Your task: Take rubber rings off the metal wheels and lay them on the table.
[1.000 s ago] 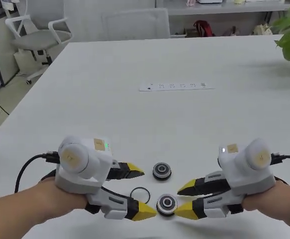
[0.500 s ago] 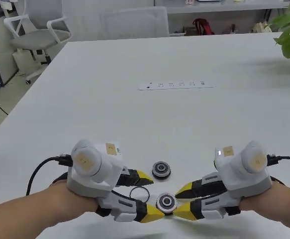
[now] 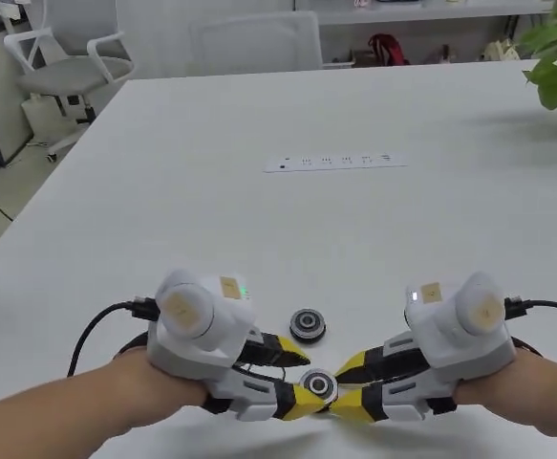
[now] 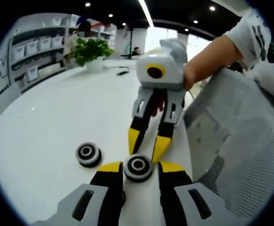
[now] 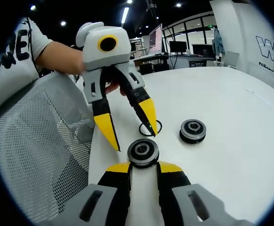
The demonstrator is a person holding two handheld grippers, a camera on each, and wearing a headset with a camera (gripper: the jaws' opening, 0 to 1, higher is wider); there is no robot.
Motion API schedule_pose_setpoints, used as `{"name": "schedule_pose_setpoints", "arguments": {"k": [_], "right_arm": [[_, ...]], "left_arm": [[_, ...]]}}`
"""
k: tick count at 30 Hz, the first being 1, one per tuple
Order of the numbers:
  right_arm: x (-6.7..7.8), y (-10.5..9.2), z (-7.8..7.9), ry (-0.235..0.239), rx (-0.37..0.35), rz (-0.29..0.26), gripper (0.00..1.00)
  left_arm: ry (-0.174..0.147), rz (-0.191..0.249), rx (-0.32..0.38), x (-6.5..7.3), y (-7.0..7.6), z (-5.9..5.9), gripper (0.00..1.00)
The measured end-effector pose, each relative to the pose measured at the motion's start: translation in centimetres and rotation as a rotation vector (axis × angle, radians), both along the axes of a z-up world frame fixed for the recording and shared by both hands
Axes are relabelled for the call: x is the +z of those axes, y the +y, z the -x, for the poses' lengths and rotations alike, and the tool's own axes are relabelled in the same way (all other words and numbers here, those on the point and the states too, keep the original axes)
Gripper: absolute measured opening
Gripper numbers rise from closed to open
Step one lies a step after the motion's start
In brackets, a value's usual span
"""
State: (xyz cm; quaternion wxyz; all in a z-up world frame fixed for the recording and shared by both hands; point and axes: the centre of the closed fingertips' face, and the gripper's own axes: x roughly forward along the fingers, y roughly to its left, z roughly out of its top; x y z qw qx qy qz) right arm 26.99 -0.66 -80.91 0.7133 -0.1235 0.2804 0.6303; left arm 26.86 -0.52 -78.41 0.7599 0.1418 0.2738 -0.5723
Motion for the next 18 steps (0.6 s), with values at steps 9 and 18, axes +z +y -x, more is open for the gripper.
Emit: {"name": "schedule_pose_setpoints", "arguments": {"k": [9, 18], "right_arm": [[0.03, 0.05, 0.0, 0.002, -0.002, -0.004, 0.18], [0.04, 0.07, 0.0, 0.007, -0.008, -0.009, 0.18]], "left_arm": [[-0.008, -0.027, -0.009, -0.7, -0.22, 0.15, 0.22], [-0.038, -0.031, 0.019, -0.89, -0.14, -0.35, 0.14]]}}
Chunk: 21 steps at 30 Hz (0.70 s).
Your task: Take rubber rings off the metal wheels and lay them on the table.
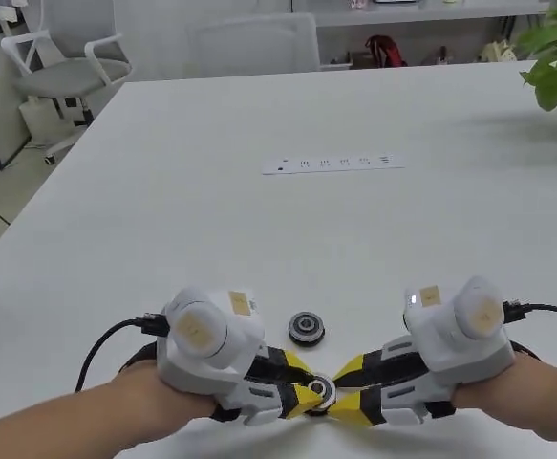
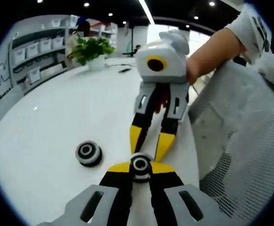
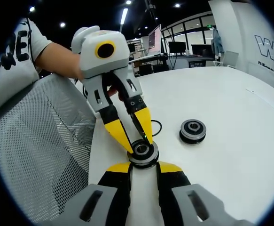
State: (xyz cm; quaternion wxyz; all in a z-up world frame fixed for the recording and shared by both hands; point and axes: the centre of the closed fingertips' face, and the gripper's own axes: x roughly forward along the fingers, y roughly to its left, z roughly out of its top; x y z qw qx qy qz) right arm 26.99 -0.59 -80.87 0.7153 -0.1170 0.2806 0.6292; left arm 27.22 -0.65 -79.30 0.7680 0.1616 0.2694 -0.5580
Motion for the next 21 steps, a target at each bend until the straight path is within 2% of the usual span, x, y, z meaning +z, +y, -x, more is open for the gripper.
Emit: {"name": "schedule_pose_setpoints", "arguments": {"k": [2, 9, 21], "right_arm": [[0.0, 0.01, 0.02, 0.001, -0.001, -0.001, 0.18], [-0.05, -0.06, 0.04, 0.014, -0.009, 0.005, 0.17], [-0.16, -0.14, 0.07, 0.021, -0.012, 0.009, 0.15]], "left_arm": [[-0.022, -0.01, -0.008, -0.06, 0.02, 0.12, 0.14], [-0.05, -0.019, -0.001, -0.1, 0.0, 0.15, 0.14], [-0.052, -0.006, 0.007, -0.07, 0.05, 0.16, 0.14]]}}
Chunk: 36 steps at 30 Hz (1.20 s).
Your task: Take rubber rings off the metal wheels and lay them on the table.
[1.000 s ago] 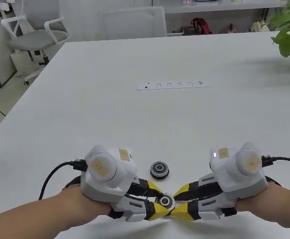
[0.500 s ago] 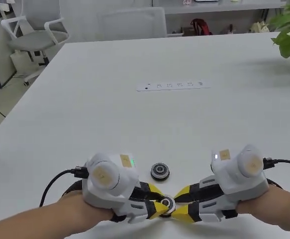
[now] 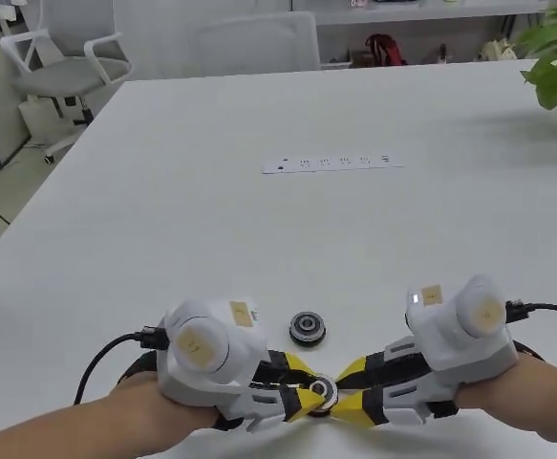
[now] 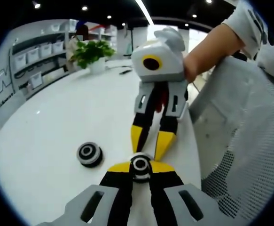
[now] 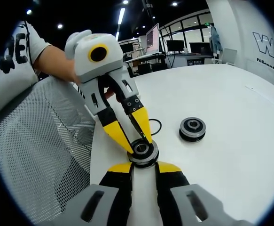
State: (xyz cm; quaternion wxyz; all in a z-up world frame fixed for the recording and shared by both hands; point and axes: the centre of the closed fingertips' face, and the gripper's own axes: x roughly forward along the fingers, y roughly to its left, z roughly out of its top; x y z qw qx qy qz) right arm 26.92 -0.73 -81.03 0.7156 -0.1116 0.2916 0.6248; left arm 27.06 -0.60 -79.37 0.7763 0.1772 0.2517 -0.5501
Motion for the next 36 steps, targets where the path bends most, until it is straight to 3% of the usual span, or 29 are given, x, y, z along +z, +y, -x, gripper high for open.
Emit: {"name": "schedule_pose_setpoints", "arguments": {"k": [13, 16, 17, 20, 22, 24, 36], "right_arm": [[0.0, -0.1, 0.0, -0.001, 0.004, 0.004, 0.13], [-0.2, -0.6, -0.3, -0.014, 0.002, 0.024, 0.01], [0.0, -0.4, -0.1, 0.006, -0.005, 0.008, 0.01], [-0.1, -0.4, -0.1, -0.007, -0.003, 0.021, 0.01], [-0.1, -0.4, -0.1, 0.01, -0.02, 0.02, 0.0], [-0.1, -0.5, -0.3, 0.061, -0.064, 0.011, 0.0], [0.3, -1.0, -1.0, 0.163, -0.154, -0.041, 0.0]], "left_arm": [[-0.001, 0.003, 0.006, 0.0, 0.0, 0.0, 0.14], [-0.003, 0.0, 0.006, 0.0, 0.0, 0.0, 0.14], [-0.003, 0.001, 0.006, 0.0, 0.0, 0.0, 0.14], [-0.007, -0.004, 0.005, 0.0, 0.0, 0.1, 0.14], [-0.009, -0.006, 0.004, 0.0, 0.0, 0.1, 0.14], [-0.014, -0.01, 0.002, 0.0, 0.0, 0.1, 0.14], [-0.033, -0.036, -0.011, 0.0, -0.1, 0.2, 0.13]]}}
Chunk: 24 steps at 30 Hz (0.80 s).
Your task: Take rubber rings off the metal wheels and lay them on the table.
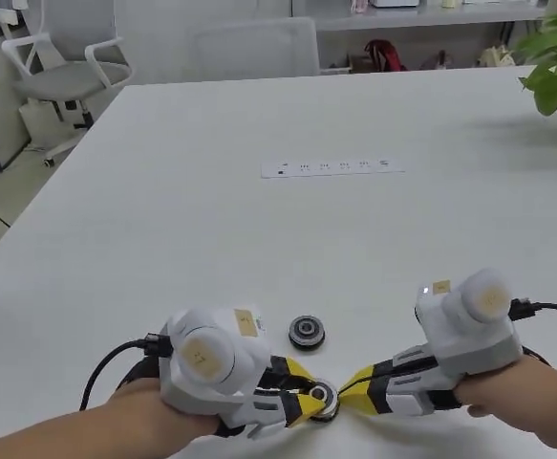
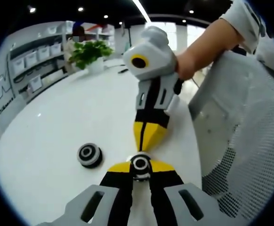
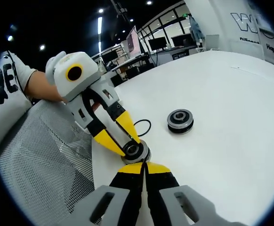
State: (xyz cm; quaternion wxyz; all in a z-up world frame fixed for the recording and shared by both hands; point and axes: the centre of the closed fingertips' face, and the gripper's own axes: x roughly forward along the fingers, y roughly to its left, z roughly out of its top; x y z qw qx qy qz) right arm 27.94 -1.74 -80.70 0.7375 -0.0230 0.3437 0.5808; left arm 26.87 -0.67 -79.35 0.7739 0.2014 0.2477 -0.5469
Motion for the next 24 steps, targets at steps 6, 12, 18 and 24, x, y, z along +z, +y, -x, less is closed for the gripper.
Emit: {"name": "schedule_pose_setpoints", "arguments": {"k": [6, 12, 18, 24], "right_arm": [[0.5, 0.1, -0.4, 0.041, -0.045, -0.042, 0.0], [0.9, 0.1, -0.8, 0.096, -0.095, -0.093, 0.0], [1.2, 0.3, -0.5, 0.114, -0.095, -0.111, 0.0], [1.3, 0.3, -0.2, 0.121, -0.082, -0.11, 0.0]], "left_arm": [[-0.001, -0.009, 0.001, 0.0, 0.1, 0.0, 0.13], [-0.011, -0.021, 0.009, 0.0, 0.0, 0.0, 0.13], [-0.019, -0.032, 0.018, 0.0, -0.2, 0.0, 0.13], [-0.023, -0.033, 0.017, 0.0, -0.2, 0.0, 0.13]]}}
